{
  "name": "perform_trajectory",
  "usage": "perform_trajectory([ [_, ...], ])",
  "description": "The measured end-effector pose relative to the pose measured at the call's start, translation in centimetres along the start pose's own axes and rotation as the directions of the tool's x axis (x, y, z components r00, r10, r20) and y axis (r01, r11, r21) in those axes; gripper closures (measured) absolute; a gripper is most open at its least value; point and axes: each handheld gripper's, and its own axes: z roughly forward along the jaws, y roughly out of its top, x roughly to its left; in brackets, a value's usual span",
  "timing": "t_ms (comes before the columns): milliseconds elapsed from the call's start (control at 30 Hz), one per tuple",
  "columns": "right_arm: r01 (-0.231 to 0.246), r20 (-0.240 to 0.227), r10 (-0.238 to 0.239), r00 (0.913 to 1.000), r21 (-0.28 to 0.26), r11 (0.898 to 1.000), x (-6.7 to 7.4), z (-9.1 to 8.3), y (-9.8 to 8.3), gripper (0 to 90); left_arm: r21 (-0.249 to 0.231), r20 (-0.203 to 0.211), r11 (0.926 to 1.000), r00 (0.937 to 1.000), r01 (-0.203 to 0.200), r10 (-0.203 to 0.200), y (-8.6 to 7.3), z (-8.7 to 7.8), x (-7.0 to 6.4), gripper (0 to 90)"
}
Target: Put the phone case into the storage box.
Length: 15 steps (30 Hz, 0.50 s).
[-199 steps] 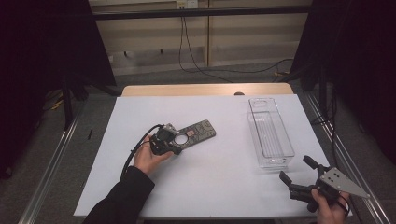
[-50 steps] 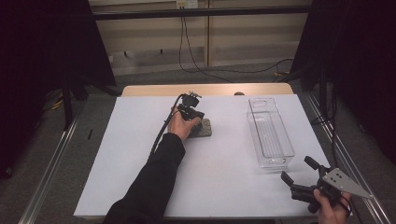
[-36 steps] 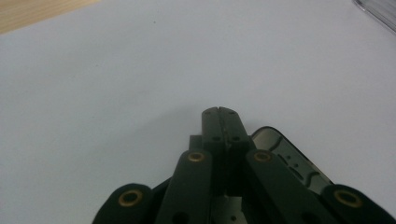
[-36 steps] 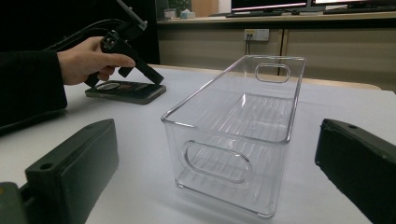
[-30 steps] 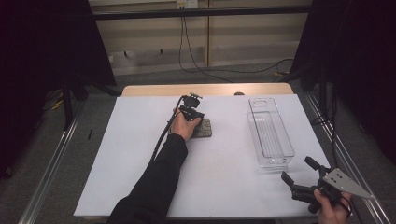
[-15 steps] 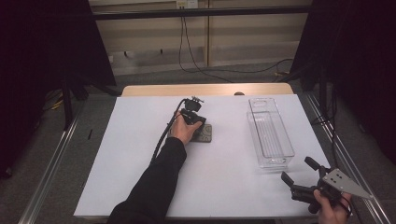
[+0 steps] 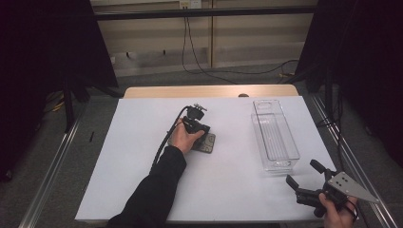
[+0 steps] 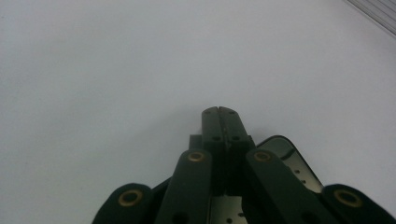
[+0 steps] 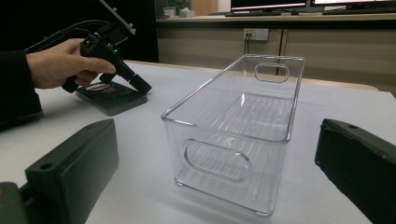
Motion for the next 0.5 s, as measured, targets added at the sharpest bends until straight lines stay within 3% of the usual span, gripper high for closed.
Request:
perform_trajectory([
  [500,0.0,-0.001,0.0,1.0,0.001,1.0,0.0,0.0,0.0,0.0,0.002,0.044,0.9994,0.9985,-0.034,0.034,-0.6,0.0,-1.4,90.0],
])
